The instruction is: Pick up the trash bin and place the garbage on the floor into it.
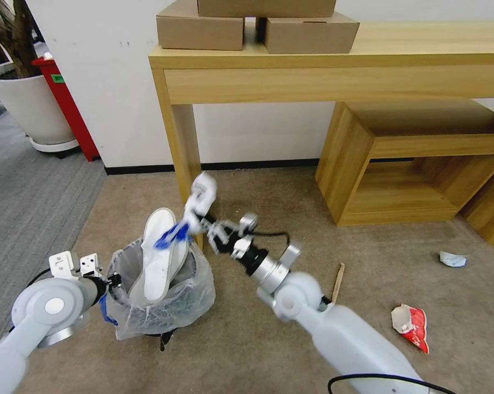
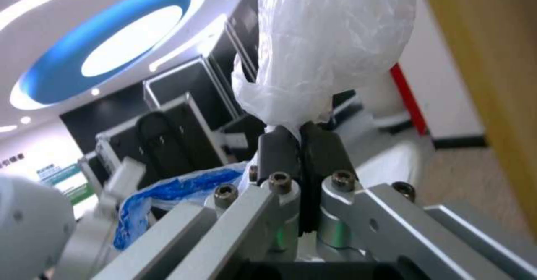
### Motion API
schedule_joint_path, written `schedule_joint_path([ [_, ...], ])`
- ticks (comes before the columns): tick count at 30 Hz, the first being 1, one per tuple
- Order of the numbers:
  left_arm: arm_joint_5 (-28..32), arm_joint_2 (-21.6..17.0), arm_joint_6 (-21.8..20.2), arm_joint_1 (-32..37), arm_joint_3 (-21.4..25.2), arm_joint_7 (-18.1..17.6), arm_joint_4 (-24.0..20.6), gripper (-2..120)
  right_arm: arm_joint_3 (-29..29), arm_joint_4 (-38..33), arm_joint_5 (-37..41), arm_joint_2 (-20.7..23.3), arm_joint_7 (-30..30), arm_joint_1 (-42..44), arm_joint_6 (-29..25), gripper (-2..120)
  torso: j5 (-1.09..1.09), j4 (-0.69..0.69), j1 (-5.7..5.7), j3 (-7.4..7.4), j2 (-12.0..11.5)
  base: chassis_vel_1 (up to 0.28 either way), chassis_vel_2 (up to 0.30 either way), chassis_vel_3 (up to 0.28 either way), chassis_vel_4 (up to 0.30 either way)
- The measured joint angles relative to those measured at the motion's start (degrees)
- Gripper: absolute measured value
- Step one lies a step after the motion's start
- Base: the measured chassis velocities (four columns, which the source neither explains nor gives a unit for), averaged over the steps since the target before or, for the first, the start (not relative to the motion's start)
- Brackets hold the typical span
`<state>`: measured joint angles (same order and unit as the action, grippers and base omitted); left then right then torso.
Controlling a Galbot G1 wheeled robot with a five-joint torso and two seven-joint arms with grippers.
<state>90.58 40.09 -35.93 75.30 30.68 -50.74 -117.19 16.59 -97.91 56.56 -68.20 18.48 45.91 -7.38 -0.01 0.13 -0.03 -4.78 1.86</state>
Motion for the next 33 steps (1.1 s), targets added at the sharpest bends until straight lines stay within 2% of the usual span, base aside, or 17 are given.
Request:
schedule_joint_path([
  [3, 0.47, 0.01, 0.07, -0.29, -0.2, -0.33, -0.74, 0, 3.4, 1.72, -0.29, -1.53, -1.81, -0.68, 0.33, 0, 0.0, -0.01, 0.0, 0.0, 0.0, 0.0, 0.0, 0.0, 0.0],
  [7, 0.54, 0.02, 0.1, -0.61, -0.36, -0.59, -0.78, 0, 5.2, 2.63, -0.74, -1.81, -2.81, -1.86, 0.4, 0, 0.0, 0.0, 0.0, 0.0, 0.0, 0.0, 0.0, 0.0, 0.0],
  [16, 0.34, 0.34, 0.1, -0.96, -0.7, -0.6, -0.3, 0, 6.4, 4.34, -2.79, -2.13, -5.15, -2.82, -0.24, 1, 0.0, 0.0, 0.0, 0.0, 0.0, 0.0, 0.0, 0.0, 0.0],
  [23, 0.03, 0.73, 0.02, -1.19, -1.11, -0.48, 0.06, 0, 6.37, 4.17, -2.87, -1.92, -5.05, -2.03, 0.65, 31, 0.0, 0.0, 0.0, 0.0, 0.0, 0.0, 0.0, 0.0, 0.0],
  [24, 0.03, 0.73, 0.02, -1.19, -1.11, -0.48, 0.06, 0, 6.37, 4.17, -2.87, -1.92, -5.05, -2.03, 0.65, 31, 0.0, 0.0, 0.0, 0.0, 0.0, 0.0, 0.0, 0.0, 0.0],
  [27, -0.03, 0.79, -0.01, -1.22, -1.11, -0.4, 0.07, 0, 6.27, 4.2, -2.93, -1.84, -5.62, -2.06, 1.17, 45, 0.0, 0.0, 0.0, 0.0, -0.01, 0.0, 0.0, 0.0, 0.0],
  [28, -0.03, 0.79, -0.01, -1.22, -1.11, -0.4, 0.07, 0, 6.27, 4.2, -2.93, -1.84, -5.62, -2.06, 1.17, 45, 0.0, 0.0, 0.0, 0.0, -0.01, 0.0, 0.0, 0.0, 0.0],
  [30, -0.04, 0.64, -0.03, -1.16, -1.1, -0.34, 0.07, 0, 6.21, 4.32, -3.25, -1.79, -6.13, -2.11, 1.58, 56, 0.0, 0.0, 0.0, 0.0, -0.01, 0.0, 0.0, 0.0, 0.0],
  [32, -0.05, 0.62, -0.03, -1.16, -1.09, -0.32, 0.08, 0, 6.2, 4.33, -3.28, -1.8, -6.32, -2.12, 1.67, 57, 0.0, 0.0, 0.0, 0.0, -0.01, 0.0, 0.0, 0.0, 0.0],
  [33, -0.07, 0.54, -0.03, -1.19, -1.06, -0.31, 0.09, 0, 6.18, 4.37, -3.3, -1.93, -6.77, -2.12, 1.78, 64, 0.01, 0.0, 0.0, 0.0, -0.01, 0.0, 0.0, 0.0, 0.0],
])
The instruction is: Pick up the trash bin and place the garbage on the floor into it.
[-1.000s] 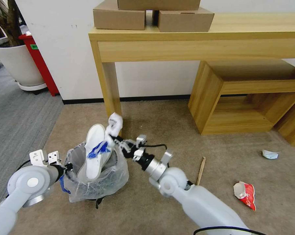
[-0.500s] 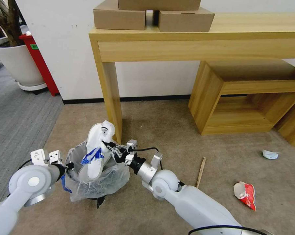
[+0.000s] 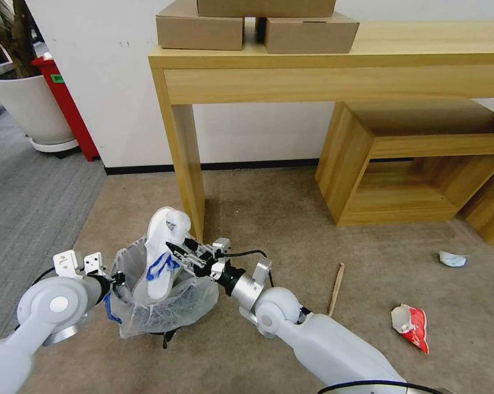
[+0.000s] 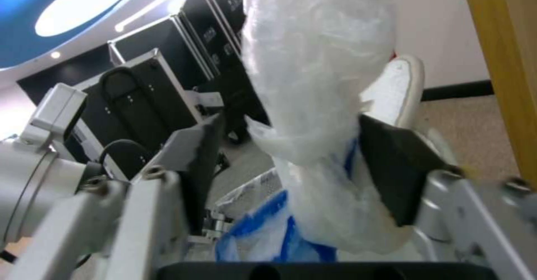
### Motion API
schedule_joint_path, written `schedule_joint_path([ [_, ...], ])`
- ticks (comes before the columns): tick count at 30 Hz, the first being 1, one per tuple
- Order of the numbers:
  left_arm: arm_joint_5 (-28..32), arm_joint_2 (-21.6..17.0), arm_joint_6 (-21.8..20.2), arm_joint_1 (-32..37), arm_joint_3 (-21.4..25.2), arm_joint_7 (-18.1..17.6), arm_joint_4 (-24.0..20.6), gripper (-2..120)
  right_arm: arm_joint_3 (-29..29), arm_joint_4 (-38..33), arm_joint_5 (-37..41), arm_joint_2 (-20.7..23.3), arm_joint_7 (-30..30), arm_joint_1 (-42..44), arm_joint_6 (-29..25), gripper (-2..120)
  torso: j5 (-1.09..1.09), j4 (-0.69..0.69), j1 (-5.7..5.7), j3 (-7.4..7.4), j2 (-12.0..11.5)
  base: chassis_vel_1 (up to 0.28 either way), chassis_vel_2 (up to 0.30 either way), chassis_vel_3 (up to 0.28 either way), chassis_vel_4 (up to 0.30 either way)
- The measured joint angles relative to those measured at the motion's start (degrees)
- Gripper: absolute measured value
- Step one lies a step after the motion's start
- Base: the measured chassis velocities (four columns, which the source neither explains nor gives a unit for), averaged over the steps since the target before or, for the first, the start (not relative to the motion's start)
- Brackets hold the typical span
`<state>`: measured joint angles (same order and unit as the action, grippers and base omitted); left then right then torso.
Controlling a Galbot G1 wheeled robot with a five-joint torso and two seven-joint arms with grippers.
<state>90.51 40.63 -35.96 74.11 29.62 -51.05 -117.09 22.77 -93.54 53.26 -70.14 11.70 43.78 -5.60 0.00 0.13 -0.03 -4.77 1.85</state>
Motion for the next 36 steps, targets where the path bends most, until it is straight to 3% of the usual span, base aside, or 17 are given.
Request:
schedule_joint_path([
  [5, 0.0, -0.08, 0.0, -0.07, 0.01, 0.04, -0.01, 0, 0.0, 0.1, -0.35, -0.26, -0.52, 0.02, 0.12, 86, 0.0, 0.0, 0.0, 0.0, 0.0, 0.0, 0.0, 0.0, 0.0],
  [10, -0.31, -0.07, 0.0, -0.06, 0.13, 0.27, -0.01, 0, -0.71, -0.15, -0.36, -0.32, -1.02, -0.05, 0.02, 99, 0.0, 0.0, 0.0, 0.0, 0.0, 0.0, 0.0, 0.0, 0.0],
  [21, -2.17, -0.03, 0.48, 0.3, 0.69, 1.37, 0.24, 0, -6.16, -1.8, 0.04, 1.74, -3.98, 0.37, -1.16, 100, 0.0, 0.0, 0.0, 0.0, 0.0, 0.0, 0.0, 0.0, 0.0],
  [31, -2.75, -0.27, 0.91, 0.96, 0.6, 1.41, -0.31, 0, -4.74, -1.62, -0.61, -1.37, -7.08, 1.18, -0.76, 100, 0.0, -0.02, 0.0, 0.0, 0.0, 0.0, 0.0, 0.0, 0.0],
  [36, -2.99, -0.21, 0.89, 1.26, 0.59, 1.48, -0.75, 0, -5.87, -1.99, -0.6, 0.54, -8.04, 0.59, -0.89, 100, 0.0, 0.0, 0.0, 0.0, 0.0, 0.0, 0.0, 0.0, 0.0],
])
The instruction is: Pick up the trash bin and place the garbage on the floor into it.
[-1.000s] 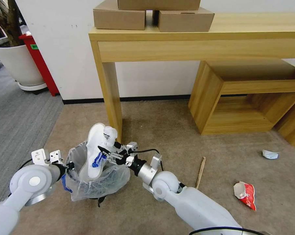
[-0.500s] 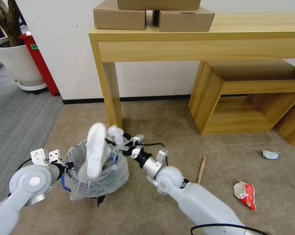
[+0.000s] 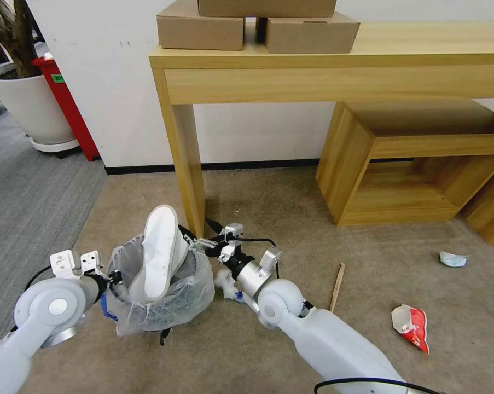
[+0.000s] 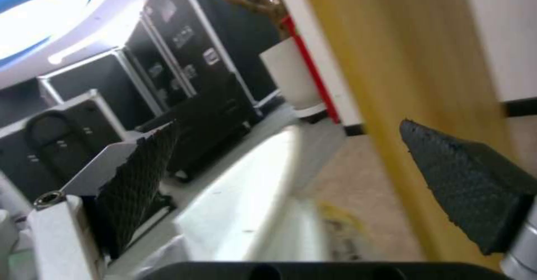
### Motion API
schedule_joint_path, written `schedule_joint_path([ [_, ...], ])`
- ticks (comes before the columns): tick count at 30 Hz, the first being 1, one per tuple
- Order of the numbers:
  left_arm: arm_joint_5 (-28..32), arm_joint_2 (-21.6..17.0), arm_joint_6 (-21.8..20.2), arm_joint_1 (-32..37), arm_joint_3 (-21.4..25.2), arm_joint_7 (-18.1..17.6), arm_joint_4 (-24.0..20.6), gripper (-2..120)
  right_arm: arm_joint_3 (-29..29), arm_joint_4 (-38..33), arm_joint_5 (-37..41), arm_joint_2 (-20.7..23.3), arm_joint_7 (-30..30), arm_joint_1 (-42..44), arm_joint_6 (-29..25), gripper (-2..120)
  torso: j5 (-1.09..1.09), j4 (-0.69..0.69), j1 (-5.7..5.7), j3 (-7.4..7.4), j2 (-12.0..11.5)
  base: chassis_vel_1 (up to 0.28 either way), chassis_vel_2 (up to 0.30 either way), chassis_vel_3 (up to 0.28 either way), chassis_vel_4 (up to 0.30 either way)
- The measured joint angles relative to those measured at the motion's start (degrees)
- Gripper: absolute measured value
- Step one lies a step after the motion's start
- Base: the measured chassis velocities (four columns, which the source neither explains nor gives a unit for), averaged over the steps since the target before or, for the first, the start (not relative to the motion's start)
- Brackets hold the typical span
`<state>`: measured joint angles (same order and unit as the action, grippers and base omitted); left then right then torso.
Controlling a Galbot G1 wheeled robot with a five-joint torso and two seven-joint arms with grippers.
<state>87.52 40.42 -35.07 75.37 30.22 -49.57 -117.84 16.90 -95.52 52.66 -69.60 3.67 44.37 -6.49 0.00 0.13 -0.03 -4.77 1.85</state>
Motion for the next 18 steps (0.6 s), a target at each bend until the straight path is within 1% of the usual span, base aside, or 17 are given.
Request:
schedule_joint_path([
  [3, -0.18, 0.0, -0.09, 0.08, 0.0, 0.1, -0.02, 0, -0.94, -0.38, -0.51, 0.66, -1.6, 0.48, 0.0, 100, 0.0, 0.02, 0.0, 0.0, 0.0, 0.0, 0.0, 0.0, 0.0],
  [5, -0.44, 0.01, -0.14, 0.07, -0.11, 0.16, -0.01, 0, -1.99, -0.49, -2.18, 1.12, -4.98, 1.16, 1.43, 100, 0.0, 0.0, 0.0, 0.0, -0.01, 0.0, 0.0, 0.0, 0.0],
  [7, -0.49, 0.02, -0.17, 0.07, -0.12, 0.16, -0.01, 0, -2.12, -0.49, -2.38, 1.27, -5.43, 1.25, 1.69, 100, 0.0, 0.0, 0.0, 0.0, 0.0, 0.0, 0.0, 0.0, 0.0],
  [9, -1.05, 0.04, -0.44, 0.21, -0.05, 0.12, -0.01, 0, -2.6, -0.77, -3.01, 2.5, -7.4, 1.63, 3.36, 100, 0.01, 0.01, 0.0, 0.0, 0.0, 0.0, 0.0, 0.0, 0.0],
  [14, -2.02, -0.4, -0.92, 0.96, 0.8, -0.12, 0.7, 0, -2.96, -0.86, -3.96, 3.25, -8.78, 1.88, 4.21, 100, 0.0, 0.01, 0.0, 0.0, 0.0, 0.0, 0.0, 0.0, 0.0],
  [17, -2.18, -0.87, -0.95, 1.45, 1.7, -0.82, 1.44, 0, -3.6, -0.42, -5.97, 3.53, -10.12, 1.82, 5.79, 100, 0.01, -0.01, 0.0, 0.0, 0.0, 0.0, 0.0, 0.0, 0.0],
  [18, -2.07, -1.09, -0.95, 1.64, 2.1, -1.22, 1.76, 0, -3.79, -0.18, -7.18, 4.0, -11.64, 1.53, 7.59, 100, 0.01, -0.01, 0.0, 0.0, 0.0, 0.0, 0.0, 0.0, 0.0],
])
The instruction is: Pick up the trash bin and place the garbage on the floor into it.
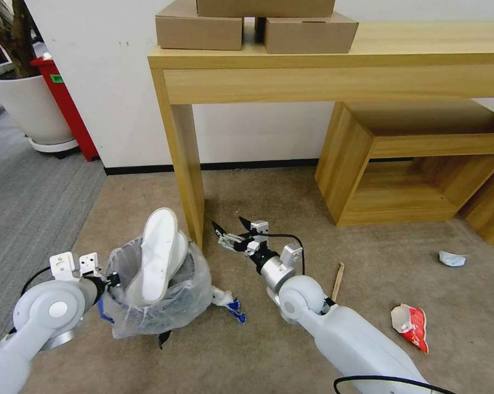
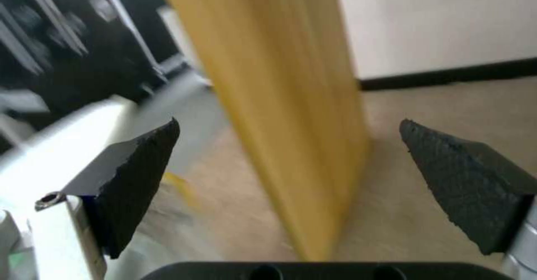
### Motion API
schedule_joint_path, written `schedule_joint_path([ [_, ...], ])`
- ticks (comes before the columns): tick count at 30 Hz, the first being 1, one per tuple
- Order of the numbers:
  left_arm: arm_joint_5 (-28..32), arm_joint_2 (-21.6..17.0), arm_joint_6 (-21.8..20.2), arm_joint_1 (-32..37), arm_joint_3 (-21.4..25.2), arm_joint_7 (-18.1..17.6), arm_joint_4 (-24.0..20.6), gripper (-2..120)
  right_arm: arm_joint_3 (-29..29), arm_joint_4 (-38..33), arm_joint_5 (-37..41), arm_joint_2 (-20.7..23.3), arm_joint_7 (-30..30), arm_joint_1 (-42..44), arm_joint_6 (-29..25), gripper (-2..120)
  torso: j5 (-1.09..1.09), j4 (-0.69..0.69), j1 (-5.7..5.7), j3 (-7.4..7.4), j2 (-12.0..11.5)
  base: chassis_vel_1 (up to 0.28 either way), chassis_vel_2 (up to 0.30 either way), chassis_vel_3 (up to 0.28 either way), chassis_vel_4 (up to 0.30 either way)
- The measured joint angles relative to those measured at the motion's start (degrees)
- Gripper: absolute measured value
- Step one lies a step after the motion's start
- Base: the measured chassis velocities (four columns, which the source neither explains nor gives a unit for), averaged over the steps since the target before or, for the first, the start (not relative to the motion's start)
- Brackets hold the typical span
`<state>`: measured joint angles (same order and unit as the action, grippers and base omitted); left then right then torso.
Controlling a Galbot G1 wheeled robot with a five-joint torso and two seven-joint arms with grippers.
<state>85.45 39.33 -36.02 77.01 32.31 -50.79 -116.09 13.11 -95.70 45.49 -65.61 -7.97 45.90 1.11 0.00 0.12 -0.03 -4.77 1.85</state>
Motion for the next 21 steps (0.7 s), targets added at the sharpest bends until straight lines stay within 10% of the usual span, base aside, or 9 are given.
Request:
schedule_joint_path([
  [21, 1.84, -2.09, 0.45, 1.85, 4.28, -3.3, 2.32, 0, 8.61, -0.98, 12.33, 1.32, -22.97, -7.9, 26.67, 100, -0.01, 0.01, 0.0, 0.0, 0.0, 0.0, 0.0, 0.0, 0.0],
])
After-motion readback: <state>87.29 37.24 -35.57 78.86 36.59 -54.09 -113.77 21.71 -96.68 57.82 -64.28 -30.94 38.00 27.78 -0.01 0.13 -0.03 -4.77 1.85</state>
